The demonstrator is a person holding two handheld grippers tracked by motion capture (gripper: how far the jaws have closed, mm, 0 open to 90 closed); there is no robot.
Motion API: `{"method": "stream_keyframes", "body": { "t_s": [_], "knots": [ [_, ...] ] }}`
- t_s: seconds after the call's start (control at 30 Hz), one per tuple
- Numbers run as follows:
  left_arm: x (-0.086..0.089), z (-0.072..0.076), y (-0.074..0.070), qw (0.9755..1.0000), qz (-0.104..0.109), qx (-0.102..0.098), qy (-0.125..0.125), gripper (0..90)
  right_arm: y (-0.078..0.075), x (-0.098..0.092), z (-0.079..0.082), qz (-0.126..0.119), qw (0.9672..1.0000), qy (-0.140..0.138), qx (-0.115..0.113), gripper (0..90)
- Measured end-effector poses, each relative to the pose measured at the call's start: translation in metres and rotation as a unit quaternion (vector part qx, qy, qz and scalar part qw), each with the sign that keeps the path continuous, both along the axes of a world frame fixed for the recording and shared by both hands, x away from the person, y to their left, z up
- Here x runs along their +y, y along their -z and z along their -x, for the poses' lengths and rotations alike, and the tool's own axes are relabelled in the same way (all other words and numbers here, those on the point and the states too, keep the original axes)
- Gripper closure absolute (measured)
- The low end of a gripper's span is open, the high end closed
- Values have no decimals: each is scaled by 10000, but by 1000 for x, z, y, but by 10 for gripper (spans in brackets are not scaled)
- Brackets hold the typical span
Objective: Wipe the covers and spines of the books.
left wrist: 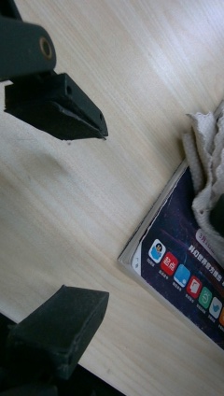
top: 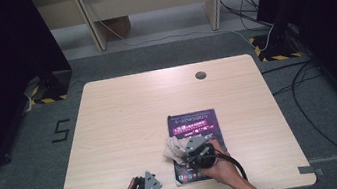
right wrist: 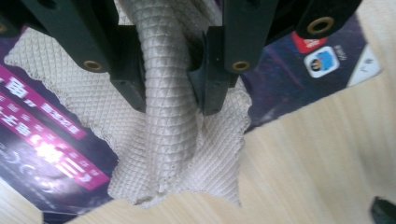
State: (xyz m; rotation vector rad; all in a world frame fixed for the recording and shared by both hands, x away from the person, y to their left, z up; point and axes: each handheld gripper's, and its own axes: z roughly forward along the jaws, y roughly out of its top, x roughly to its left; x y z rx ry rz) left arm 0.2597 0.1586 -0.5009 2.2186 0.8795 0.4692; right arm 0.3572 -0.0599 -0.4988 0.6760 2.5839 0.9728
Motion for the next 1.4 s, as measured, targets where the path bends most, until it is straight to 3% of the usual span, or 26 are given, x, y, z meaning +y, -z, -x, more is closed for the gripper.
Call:
{"method": "stream_keyframes", "body": {
  "t_s": [0.17, 0.5, 0.83, 1.13, 1.23, 1.33, 1.4],
  "knots": [
    [0, 0, 0, 10000, -8, -10, 1, 171, 0, 3, 5, 24, 10000, -89, -21, 663],
    [1, 2, 0, 10000, -39, -5, 26, 171, -1, -6, -2, -4, 10000, -48, 65, 647],
    [1, 2, 1, 10000, -54, 24, 18, 171, -4, -53, -22, 102, 9979, 634, 62, 647],
    [1, 1, 2, 10000, -51, 41, 20, 171, -4, -110, -43, -11, 9881, 1530, 127, 642],
    [1, 1, 2, 10000, -50, 39, 22, 171, -3, -113, -43, -60, 9875, 1570, 124, 657],
    [1, 0, 2, 10000, -43, 46, 3, 171, -4, -107, -39, 175, 9883, 1515, -86, 671],
    [1, 0, 2, 10000, -58, 50, 12, 171, -5, -103, -37, 248, 9888, 1464, -112, 673]
  ]
}}
